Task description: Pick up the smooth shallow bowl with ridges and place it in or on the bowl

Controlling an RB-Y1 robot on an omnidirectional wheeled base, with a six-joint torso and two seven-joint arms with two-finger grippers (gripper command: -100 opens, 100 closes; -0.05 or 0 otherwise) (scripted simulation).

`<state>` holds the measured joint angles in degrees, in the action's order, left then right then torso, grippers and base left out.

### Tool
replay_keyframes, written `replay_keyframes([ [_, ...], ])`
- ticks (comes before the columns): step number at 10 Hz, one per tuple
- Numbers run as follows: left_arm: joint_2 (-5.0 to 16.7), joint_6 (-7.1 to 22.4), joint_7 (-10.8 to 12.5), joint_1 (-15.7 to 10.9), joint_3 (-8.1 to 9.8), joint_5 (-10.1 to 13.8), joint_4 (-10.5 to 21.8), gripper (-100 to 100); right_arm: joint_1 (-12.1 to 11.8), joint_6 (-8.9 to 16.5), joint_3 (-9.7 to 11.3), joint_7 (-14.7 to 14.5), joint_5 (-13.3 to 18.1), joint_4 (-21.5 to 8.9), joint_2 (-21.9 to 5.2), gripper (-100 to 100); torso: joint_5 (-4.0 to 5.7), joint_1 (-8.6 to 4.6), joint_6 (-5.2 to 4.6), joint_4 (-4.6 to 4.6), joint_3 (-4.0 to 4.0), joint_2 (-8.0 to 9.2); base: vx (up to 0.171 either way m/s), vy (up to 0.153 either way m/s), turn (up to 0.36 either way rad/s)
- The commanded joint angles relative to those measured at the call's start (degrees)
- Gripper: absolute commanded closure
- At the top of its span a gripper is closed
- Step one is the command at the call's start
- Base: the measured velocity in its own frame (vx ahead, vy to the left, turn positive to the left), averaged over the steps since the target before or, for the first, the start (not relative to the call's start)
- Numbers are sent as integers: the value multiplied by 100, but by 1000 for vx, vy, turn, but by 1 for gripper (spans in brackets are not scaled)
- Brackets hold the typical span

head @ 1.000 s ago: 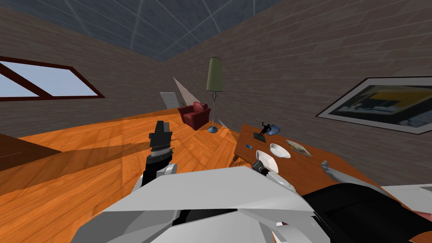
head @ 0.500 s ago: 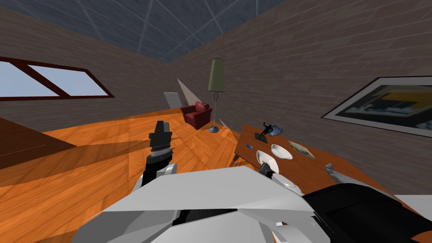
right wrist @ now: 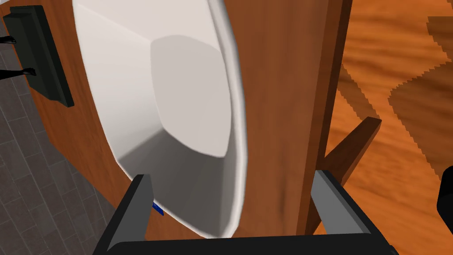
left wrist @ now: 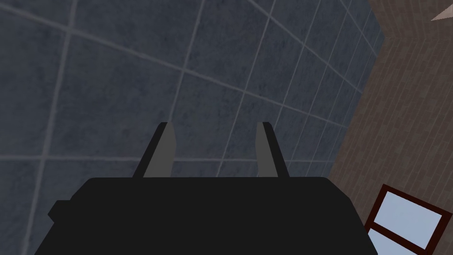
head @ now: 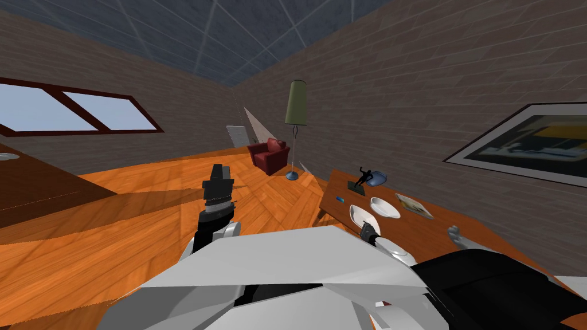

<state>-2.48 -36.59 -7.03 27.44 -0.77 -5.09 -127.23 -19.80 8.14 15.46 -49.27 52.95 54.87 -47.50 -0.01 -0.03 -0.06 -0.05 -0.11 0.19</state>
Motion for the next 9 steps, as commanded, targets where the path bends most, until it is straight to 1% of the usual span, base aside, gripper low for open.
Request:
replay_keyframes([
  [1, 0, 0, 0, 0, 0, 0, 0, 0, 71, -81, -184, -61, 241, -226, 110, -100, 0, 0, 0, 0, 0, 0, -16, 0, 15],
  [2, 0, 0, 0, 0, 0, 0, 0, 0, 37, -12, -112, -35, 155, -136, 65, -100, 0, 1, 0, 1, 2, -4, -6, 1, 0],
  [3, 0, 0, 0, 0, 0, 0, 0, 0, 42, -35, -133, -41, 179, -158, 75, 0, 0, 2, 0, 1, 4, -8, 0, 0, 0],
  [4, 0, 0, 0, 0, 0, 0, 0, 0, 100, 88, -98, -73, 225, -202, 233, -100, 0, 2, 0, 2, 6, -10, 10, -62, 45],
  [5, 1, 0, 0, 0, 0, 0, 0, 0, 111, 112, -91, -80, 235, -212, 265, -100, 4, -17, 2, 3, 8, -14, 21, -88, 48],
  [6, 1, 0, 0, 1, 1, 0, 0, 0, 158, 208, -65, -106, 274, -249, 393, -100, 6, -28, 2, 4, 11, -19, 28, -100, 44],
  [7, 1, 0, 0, 1, 1, 0, 0, 0, 123, 132, -119, -83, 304, -237, 353, -100, 9, -34, 2, 4, 12, -22, 13, -48, 17],
  [8, 1, 0, 0, 1, 1, 0, 0, 0, 127, 148, -123, -86, 316, -242, 367, 100, 5, -19, 0, 4, 11, -18, 2, -9, 0],
  [9, 0, 0, 0, 1, 0, 0, 0, 0, 127, 146, -123, -86, 315, -241, 365, 100, 2, -5, 0, 3, 9, -15, 0, 0, 0],
])
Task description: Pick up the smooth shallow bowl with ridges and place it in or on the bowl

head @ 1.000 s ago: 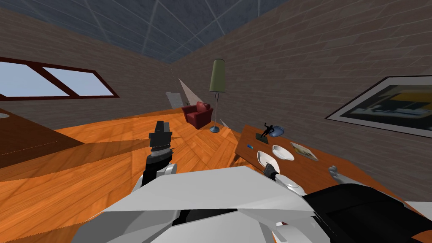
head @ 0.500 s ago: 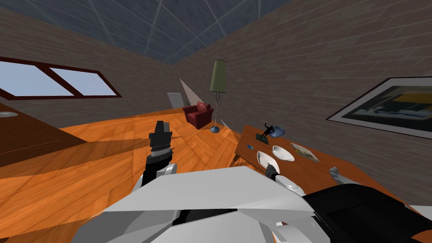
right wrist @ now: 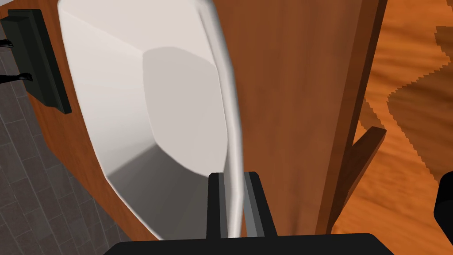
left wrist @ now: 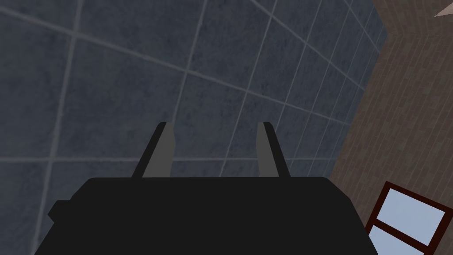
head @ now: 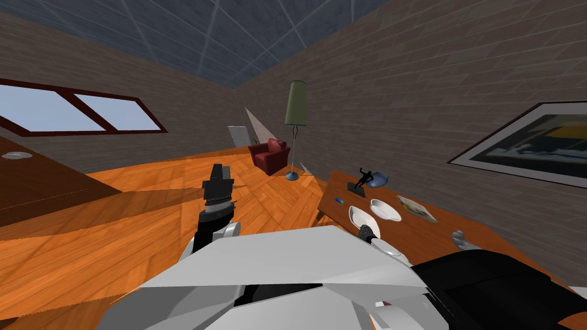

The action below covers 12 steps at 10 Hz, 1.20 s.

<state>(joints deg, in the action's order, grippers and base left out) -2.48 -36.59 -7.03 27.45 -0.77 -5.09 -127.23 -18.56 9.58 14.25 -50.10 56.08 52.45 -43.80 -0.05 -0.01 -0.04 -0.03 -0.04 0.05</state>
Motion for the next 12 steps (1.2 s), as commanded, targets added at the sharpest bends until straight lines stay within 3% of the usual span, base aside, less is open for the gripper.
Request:
replay_keyframes([
  [1, 0, 0, 0, 0, 0, 0, 0, 0, 0, 0, 0, 0, 0, 0, 0, 100, 0, 0, 0, 0, 0, 0, 0, 0, 0],
  [3, 0, 0, 0, 0, 0, 0, 0, 0, 2, 2, -2, 1, 0, 0, -2, 100, 0, 4, -1, 1, 0, 2, 0, 0, 0],
  [4, 0, 0, 0, 0, 0, 0, 0, 0, 2, 1, -1, 0, 0, 0, -2, 0, -1, 6, -2, 0, -1, 2, 0, 0, 0],
  [5, 0, 0, 0, 0, 0, 0, 0, 0, -36, -80, 17, 17, -98, 50, -168, 100, -2, 7, -2, 0, -1, 3, -19, 58, -52],
  [6, -1, 0, 0, 0, 0, 0, 0, 0, -71, -152, -3, 37, -127, 78, -264, 100, -7, 27, -6, 0, -5, 11, -28, 111, -76],
  [7, -1, 0, 0, 0, -1, 0, 0, 0, -59, -40, 96, -4, -220, 121, -247, 100, -13, 49, -8, -2, -9, 17, -13, 52, -28],
  [8, -1, 0, 0, 0, -1, 0, 0, 0, -69, -41, 108, -7, -242, 130, -264, 0, -11, 37, -3, -3, -8, 13, -3, 10, -1],
  [9, 0, 0, 0, 0, 0, 0, 0, 0, -106, -93, 199, 97, -371, 22, -478, 100, -10, 23, -2, -3, -6, 9, -122, -29, 34],
  [12, 1, 0, 0, -2, 0, 0, 0, 0, -144, -158, 289, 214, -514, -97, -714, 100, -12, -20, -22, -10, -42, 78, -167, -84, 7],
])
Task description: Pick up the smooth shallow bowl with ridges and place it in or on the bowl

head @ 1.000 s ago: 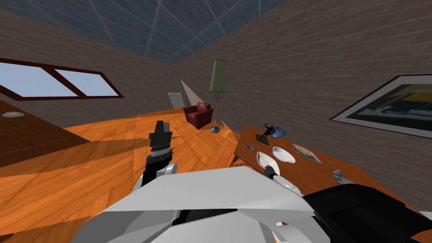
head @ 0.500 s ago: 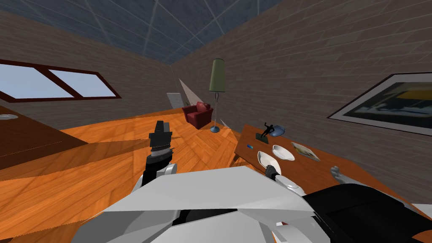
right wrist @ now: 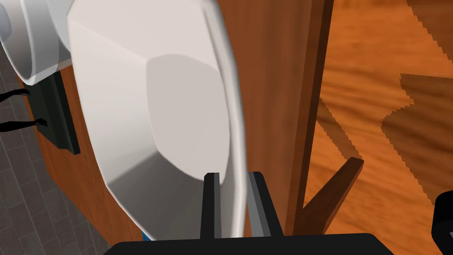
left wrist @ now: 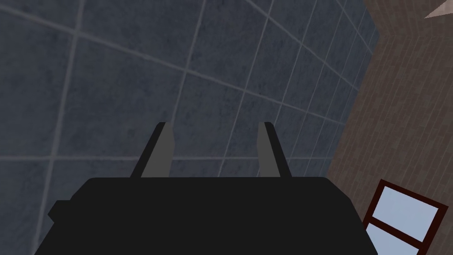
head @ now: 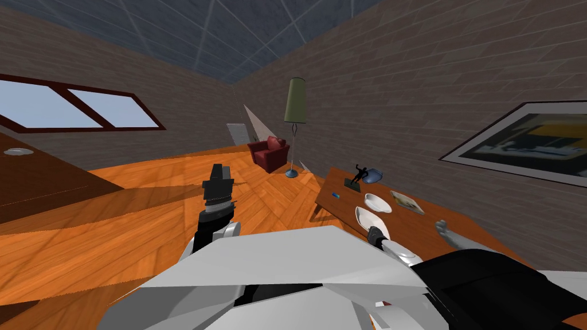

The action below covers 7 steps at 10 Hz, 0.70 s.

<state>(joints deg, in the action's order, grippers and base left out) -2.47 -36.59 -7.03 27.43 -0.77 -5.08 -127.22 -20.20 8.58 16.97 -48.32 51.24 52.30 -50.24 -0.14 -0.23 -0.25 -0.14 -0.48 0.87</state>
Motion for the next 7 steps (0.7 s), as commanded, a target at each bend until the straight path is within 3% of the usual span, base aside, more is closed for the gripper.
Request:
replay_keyframes([
  [1, 0, 0, 0, 0, 0, 0, 0, 0, -3, -107, 74, 122, -130, -167, -235, 100, 0, 0, 0, 0, 0, 0, -179, -71, 23],
  [5, 0, 0, 0, 0, 0, 0, 0, 0, -42, -210, 160, 292, -300, -321, -535, 100, -10, 12, 7, 1, 12, -24, -117, -77, 30],
  [6, 0, 0, 0, 1, 0, 0, 0, 0, -42, -210, 160, 292, -300, -321, -535, 100, -10, 18, 10, 0, 14, -32, -34, -21, -12],
  [7, 0, 0, 0, 2, 0, 0, 0, 0, -72, -304, 183, 408, -397, -418, -717, 100, -10, 37, 14, 2, 25, -52, -49, -28, 71],
])
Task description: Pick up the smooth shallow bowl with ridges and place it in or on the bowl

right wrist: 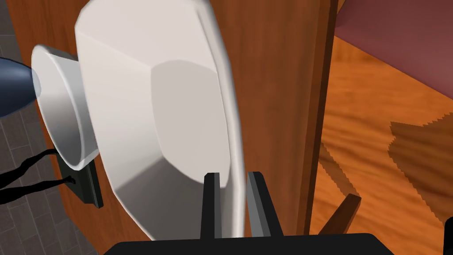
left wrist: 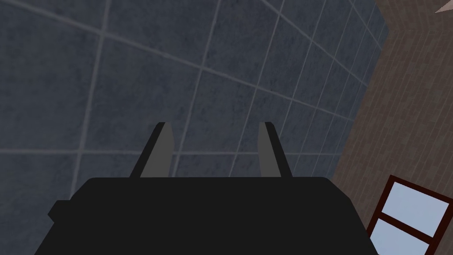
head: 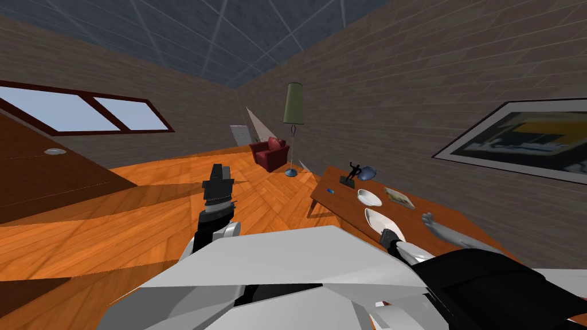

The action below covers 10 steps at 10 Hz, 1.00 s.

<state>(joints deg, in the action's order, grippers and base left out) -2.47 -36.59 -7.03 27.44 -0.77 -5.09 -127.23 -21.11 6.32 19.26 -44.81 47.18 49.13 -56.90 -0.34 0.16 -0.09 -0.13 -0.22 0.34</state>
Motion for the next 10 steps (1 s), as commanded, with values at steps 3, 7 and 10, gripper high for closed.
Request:
replay_keyframes([
  [3, 1, 0, 0, 0, 1, 0, 0, 0, -16, -209, -55, 199, -79, -203, -261, 100, -2, -20, 5, -4, 0, -4, -40, -87, 80],
  [7, 1, 0, 0, 1, 1, 0, 0, 0, -83, -456, -131, 437, -197, -343, -596, 100, -4, -13, 12, -3, 15, -36, 22, -79, 97],
  [10, 1, 0, 0, 2, 1, 0, 0, 0, -202, -782, -297, 575, -292, -448, -844, 100, -10, 6, 12, -2, 20, -46, 89, -82, 108],
])
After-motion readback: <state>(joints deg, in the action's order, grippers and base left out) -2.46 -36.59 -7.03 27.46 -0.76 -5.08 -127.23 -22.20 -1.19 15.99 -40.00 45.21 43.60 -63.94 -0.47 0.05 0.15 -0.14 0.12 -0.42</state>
